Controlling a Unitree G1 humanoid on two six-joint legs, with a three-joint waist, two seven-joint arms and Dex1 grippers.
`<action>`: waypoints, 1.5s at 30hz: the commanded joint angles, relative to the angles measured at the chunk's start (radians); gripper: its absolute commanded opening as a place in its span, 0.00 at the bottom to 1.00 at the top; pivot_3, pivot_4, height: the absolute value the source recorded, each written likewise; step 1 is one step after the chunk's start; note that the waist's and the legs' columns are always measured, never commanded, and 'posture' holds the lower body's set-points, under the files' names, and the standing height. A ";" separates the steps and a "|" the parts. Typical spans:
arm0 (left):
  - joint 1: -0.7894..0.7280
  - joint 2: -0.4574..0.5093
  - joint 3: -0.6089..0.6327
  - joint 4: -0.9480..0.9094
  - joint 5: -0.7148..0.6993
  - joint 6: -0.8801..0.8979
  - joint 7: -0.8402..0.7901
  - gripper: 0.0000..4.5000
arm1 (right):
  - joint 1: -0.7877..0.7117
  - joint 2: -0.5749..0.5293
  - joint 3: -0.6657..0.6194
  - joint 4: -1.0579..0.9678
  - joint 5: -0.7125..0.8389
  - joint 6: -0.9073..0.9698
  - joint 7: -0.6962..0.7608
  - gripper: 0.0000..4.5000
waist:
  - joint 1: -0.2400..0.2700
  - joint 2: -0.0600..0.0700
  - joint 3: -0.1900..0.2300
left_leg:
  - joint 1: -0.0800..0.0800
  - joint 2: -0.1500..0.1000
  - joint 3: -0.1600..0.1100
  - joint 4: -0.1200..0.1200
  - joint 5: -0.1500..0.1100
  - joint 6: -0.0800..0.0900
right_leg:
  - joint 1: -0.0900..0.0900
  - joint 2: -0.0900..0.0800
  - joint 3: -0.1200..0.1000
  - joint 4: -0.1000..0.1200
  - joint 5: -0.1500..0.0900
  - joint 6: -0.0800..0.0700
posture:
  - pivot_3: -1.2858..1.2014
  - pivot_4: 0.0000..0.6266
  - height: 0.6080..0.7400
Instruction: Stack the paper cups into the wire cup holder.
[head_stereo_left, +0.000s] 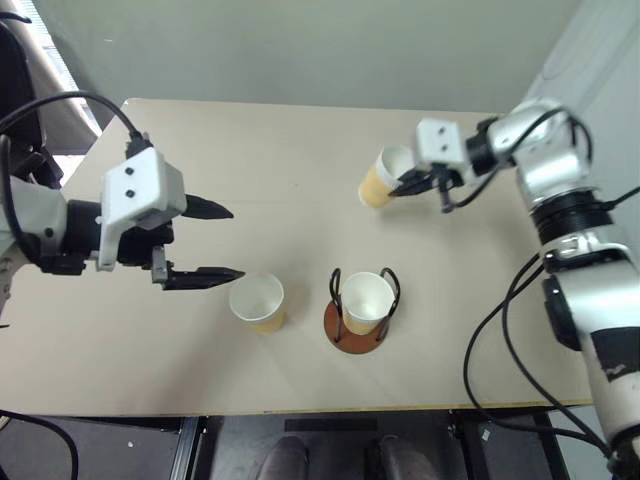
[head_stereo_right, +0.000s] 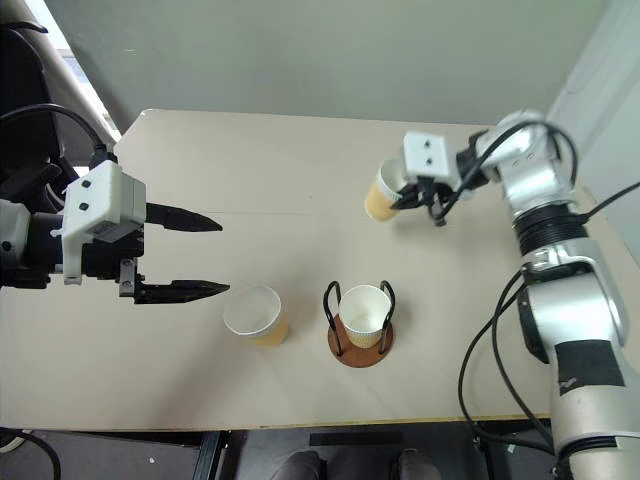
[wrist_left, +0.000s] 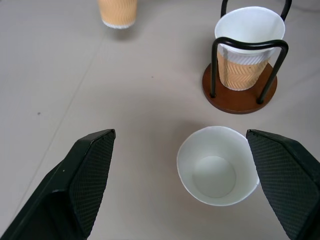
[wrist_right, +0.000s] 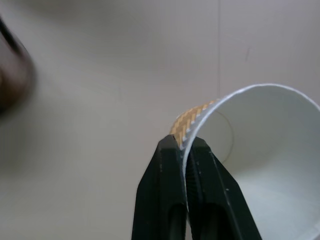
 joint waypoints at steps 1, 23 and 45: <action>-0.052 -0.017 0.005 0.013 -0.011 -0.025 0.012 1.00 | 0.032 -0.167 -0.012 -0.396 0.271 0.270 0.079 0.01 | 0.007 0.000 0.000 | 0.000 0.000 0.000 0.000 0.000 0.000 | 0.001 0.000 -0.001 -0.001 0.000 0.000 | 0.52 0.24 1.00; -0.079 -0.018 -0.036 0.021 0.004 -0.023 0.003 1.00 | 0.227 -0.254 0.171 -0.916 0.414 0.470 0.079 0.01 | -0.028 0.000 0.000 | 0.015 0.002 -0.003 0.000 0.001 -0.001 | 0.010 0.003 0.002 0.002 -0.002 -0.003 | 0.52 0.24 1.00; -0.036 0.006 -0.035 0.014 0.025 -0.031 0.011 1.00 | 0.209 -0.227 0.232 -0.891 0.342 0.442 0.079 0.28 | -0.028 0.000 0.000 | 0.015 0.002 -0.003 -0.001 0.001 -0.001 | 0.010 0.003 0.001 0.001 -0.002 -0.003 | 0.52 0.24 1.00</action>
